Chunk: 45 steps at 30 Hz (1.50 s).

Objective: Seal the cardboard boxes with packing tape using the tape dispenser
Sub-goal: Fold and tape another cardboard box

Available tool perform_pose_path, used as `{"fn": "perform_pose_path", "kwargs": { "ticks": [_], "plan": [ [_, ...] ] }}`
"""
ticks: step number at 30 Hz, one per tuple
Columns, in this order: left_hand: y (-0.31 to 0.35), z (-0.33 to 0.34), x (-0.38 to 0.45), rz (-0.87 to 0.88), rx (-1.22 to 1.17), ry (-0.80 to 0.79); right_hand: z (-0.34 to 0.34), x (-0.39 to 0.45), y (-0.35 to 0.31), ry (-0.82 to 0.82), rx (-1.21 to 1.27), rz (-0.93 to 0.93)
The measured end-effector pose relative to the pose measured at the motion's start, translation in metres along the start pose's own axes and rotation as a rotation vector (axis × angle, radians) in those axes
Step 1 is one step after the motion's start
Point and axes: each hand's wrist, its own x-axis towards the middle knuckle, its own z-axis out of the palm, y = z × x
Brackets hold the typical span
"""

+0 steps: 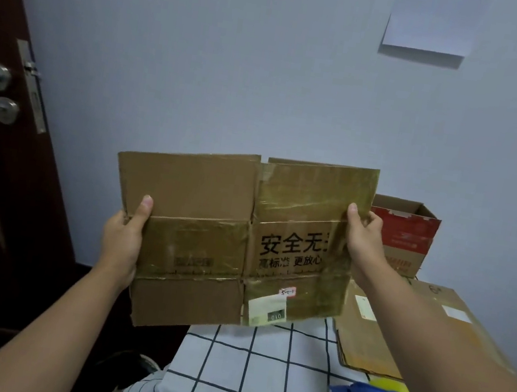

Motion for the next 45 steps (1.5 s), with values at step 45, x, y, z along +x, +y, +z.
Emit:
{"fn": "perform_pose_path", "kwargs": {
  "ticks": [45],
  "plan": [
    [-0.023,0.085,-0.058,-0.026,0.263,-0.08,-0.003,-0.133,0.008,-0.32,0.048,-0.255]
  ]
}}
